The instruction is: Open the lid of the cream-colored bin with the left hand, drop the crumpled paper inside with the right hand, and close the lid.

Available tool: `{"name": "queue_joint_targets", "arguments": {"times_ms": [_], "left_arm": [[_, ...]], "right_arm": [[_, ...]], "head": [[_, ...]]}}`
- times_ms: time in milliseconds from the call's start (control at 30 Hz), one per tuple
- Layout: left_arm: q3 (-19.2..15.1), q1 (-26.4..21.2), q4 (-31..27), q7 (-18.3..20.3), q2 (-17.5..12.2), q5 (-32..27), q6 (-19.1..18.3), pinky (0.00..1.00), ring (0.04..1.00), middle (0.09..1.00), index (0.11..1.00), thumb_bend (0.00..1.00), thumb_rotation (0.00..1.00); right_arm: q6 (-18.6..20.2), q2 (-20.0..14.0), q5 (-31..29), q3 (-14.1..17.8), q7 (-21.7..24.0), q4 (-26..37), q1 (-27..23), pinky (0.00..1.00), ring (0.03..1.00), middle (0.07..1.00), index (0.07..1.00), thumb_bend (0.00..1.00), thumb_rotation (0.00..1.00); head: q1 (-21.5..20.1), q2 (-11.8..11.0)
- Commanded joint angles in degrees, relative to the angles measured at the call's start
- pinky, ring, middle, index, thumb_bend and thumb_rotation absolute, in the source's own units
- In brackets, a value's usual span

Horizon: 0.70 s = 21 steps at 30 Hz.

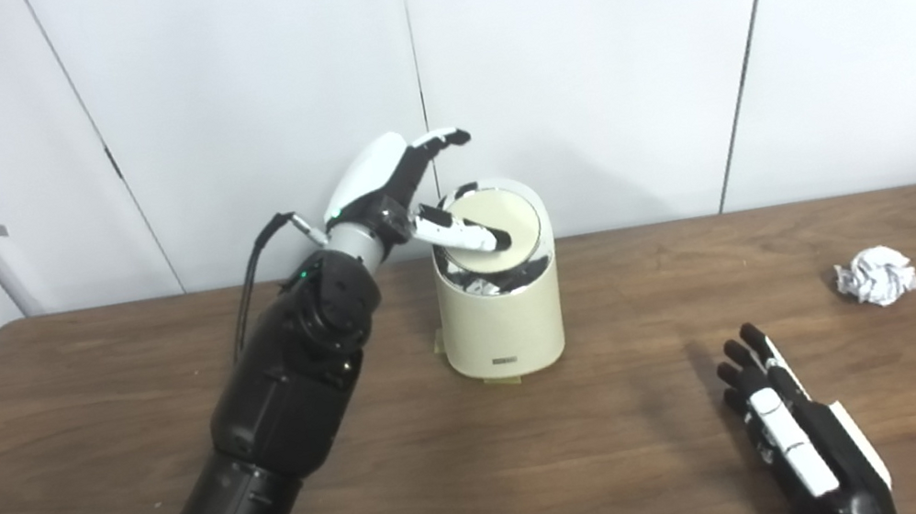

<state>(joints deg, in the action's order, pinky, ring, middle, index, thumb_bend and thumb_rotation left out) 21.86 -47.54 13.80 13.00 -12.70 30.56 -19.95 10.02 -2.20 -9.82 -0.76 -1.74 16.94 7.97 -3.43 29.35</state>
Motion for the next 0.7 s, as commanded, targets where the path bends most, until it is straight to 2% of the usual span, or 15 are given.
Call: {"name": "queue_joint_targets", "arguments": {"times_ms": [0, 267, 500, 667], "left_arm": [[0.24, -4.81, -0.32, -0.41, -0.86, 2.18, 1.59, 0.84, 0.933, 0.932, 0.919, 0.95, 0.25], [2.47, -5.04, 2.11, -1.26, -1.62, 6.54, 4.81, 0.81, 0.912, 0.912, 0.894, 0.97, 0.24], [3.36, -4.52, 4.7, -3.59, -1.82, 9.29, 9.93, 0.88, 0.915, 0.899, 0.885, 0.98, 0.22], [3.53, -4.24, 5.14, -3.86, -1.82, 10.82, 10.92, 0.87, 0.914, 0.906, 0.892, 0.97, 0.22]], "right_arm": [[-1.77, 2.19, -0.29, -0.13, 0.2, 2.09, 1.64, 1.0, 0.967, 0.975, 1.0, 0.51, 0.73], [-1.45, 2.28, -0.09, -0.19, -0.25, 2.93, 1.8, 1.0, 0.961, 0.97, 1.0, 0.53, 0.72], [-1.75, 2.14, 0.29, -0.2, -0.34, 3.01, 1.62, 1.0, 0.964, 0.968, 1.0, 0.52, 0.72], [-1.47, 2.01, 0.67, -0.24, -0.46, 3.34, 1.59, 1.0, 0.96, 0.964, 1.0, 0.51, 0.74]], "head": [[-0.09, 0.07], [-0.46, 0.57], [-0.46, 0.57], [-0.26, 0.92]]}}
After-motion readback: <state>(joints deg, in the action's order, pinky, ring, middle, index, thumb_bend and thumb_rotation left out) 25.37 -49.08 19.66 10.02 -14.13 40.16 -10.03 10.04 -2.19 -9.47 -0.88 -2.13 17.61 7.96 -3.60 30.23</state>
